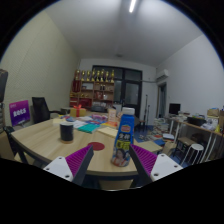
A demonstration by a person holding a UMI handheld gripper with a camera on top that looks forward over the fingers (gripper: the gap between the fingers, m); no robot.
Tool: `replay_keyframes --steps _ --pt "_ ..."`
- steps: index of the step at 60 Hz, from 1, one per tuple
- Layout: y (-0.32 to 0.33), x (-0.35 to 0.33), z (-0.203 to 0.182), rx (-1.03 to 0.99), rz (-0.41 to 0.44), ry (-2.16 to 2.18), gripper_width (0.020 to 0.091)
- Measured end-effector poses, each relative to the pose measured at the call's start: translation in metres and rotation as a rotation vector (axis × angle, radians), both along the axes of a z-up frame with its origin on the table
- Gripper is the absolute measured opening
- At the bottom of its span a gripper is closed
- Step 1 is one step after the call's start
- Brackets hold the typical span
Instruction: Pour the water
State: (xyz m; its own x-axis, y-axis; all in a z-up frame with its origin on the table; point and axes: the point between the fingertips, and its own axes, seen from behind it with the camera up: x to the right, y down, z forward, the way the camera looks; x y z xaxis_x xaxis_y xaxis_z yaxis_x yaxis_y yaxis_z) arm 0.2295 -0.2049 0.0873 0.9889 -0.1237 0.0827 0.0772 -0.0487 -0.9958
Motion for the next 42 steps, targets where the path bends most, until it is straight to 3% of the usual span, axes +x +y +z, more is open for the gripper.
replay_keyframes --steps 9,14,24,28,42 --pt "0.056 0.046 -0.012 -0.007 -0.085 0.026 0.0836" --pt "0.092 0.032 -0.025 -0.014 -0.093 0.066 0.0827" --pt "0.139 0.064 -0.028 -0.003 -0.105 0.066 0.0822" --pt "0.138 0.072 -0.029 0.001 -0.103 0.084 0.0613" --pt "0.146 0.066 -0.026 0.019 -0.159 0.090 0.0550"
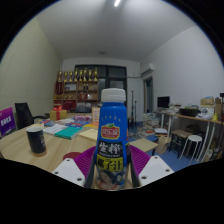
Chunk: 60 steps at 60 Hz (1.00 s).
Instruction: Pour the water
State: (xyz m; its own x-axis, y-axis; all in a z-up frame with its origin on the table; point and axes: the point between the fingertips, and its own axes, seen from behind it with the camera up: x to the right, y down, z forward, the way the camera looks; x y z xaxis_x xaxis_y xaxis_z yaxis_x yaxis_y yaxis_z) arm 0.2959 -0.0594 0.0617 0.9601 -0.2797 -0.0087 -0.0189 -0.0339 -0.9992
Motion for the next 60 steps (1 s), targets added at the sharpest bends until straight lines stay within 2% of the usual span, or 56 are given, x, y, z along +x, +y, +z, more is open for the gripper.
replay_keyframes --steps 4,9,19,25,34,35,45,51,60 --pt "0.004 -0.013 0.007 -0.006 0.022 -0.020 0.0542" --pt "0.011 -0.025 0.036 -0.020 0.019 -0.177 0.0531" --pt "0.045 -0.066 0.108 -0.078 0.028 -0.713 0.0514" --pt "0.071 -0.091 0.137 -0.147 0.028 -1.099 0.0512" --pt "0.105 -0.131 0.140 -0.228 0.013 -1.699 0.0516" --pt "0.096 -0.127 0.150 -0.241 0.034 -1.751 0.0513" --pt "0.118 -0.156 0.128 -0.305 0.085 -2.079 0.0515" --pt "0.119 -0.167 0.120 -0.326 0.129 -2.172 0.0518" --pt "0.118 -0.178 0.130 -0.283 0.126 -2.121 0.0515"
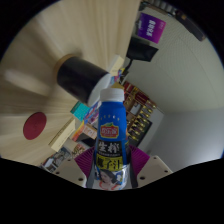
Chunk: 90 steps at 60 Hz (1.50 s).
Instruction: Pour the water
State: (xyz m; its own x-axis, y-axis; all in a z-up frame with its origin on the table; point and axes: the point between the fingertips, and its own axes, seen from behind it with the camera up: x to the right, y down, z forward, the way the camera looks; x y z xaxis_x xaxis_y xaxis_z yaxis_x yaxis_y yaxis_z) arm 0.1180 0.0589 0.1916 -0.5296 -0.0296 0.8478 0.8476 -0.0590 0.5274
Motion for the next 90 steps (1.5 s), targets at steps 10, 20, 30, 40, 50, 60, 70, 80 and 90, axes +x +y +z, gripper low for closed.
replay_keyframes --steps 10,20,30,40,50,60,70,80,90 --pt "-0.005 0.020 0.035 0.095 0.011 0.405 0.0516" --pt "-0.024 0.042 0.014 0.088 0.085 1.479 0.0514" --pt "-0.020 0.064 -0.053 0.020 0.026 2.096 0.0512" --pt "-0.002 0.076 -0.102 -0.002 -0.033 2.176 0.0513" --pt "0.003 0.072 -0.123 -0.050 -0.046 2.154 0.0522" --pt "-0.004 0.071 -0.124 -0.056 -0.042 2.143 0.0582" --pt "-0.016 0.067 -0.131 -0.098 -0.089 2.095 0.0833" --pt "-0.075 0.067 -0.130 -0.102 -0.115 2.060 0.0839" --pt "-0.165 0.060 -0.116 -0.102 -0.124 2.087 0.0834"
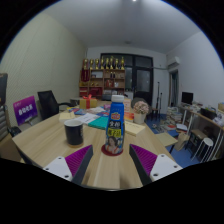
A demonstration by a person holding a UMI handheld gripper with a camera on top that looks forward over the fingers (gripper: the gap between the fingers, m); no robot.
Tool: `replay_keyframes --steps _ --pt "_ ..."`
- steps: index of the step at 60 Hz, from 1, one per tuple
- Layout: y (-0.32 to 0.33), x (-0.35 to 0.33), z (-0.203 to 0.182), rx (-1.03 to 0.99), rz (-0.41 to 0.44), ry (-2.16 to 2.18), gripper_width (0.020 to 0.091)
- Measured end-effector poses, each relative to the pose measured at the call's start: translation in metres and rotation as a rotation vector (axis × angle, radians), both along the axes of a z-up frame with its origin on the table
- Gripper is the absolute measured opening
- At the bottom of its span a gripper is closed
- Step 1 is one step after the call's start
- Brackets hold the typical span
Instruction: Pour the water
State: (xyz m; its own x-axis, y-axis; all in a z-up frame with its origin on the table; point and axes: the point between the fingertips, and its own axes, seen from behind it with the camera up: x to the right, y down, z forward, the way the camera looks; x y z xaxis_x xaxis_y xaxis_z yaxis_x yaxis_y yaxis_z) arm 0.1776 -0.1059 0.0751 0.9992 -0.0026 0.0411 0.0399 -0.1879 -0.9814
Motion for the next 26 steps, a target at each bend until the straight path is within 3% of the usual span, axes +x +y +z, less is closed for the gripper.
replay_keyframes --steps 17,26 --pt "-0.141 -0.040 0.041 0.040 0.086 0.211 0.0833" --pt "-0.186 -0.038 0.052 0.058 0.081 0.199 0.0835"
